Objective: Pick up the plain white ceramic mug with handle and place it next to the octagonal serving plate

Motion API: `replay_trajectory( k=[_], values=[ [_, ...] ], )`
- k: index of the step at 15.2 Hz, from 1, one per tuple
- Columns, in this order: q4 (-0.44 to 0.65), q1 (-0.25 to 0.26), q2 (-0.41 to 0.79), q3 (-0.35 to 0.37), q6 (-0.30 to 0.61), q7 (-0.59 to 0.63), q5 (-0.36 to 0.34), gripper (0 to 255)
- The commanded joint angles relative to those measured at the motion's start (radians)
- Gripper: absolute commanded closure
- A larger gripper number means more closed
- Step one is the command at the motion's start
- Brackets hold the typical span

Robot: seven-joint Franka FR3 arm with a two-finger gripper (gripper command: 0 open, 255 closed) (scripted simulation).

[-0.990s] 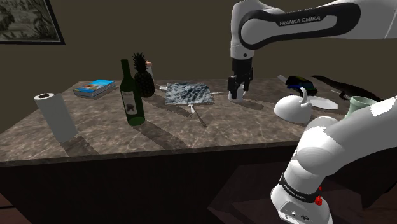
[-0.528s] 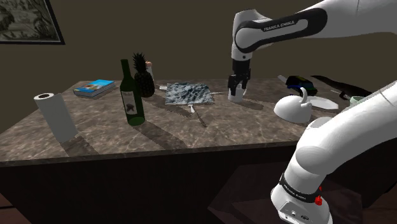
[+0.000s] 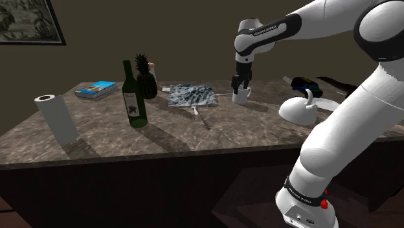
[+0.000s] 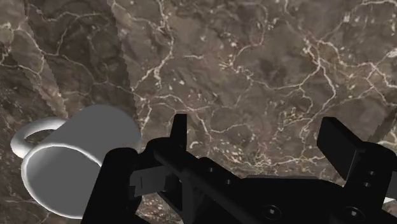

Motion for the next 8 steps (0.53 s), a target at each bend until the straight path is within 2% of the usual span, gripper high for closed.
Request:
replay_trajectory(
  k=[1,8],
  values=[
    [0.048,-0.004,0.073,-0.033,0.033,-0.049,0.026,0],
    [0.260,-0.046,0.337,-0.116,0.084,-0.239,0.174,0]
  ],
)
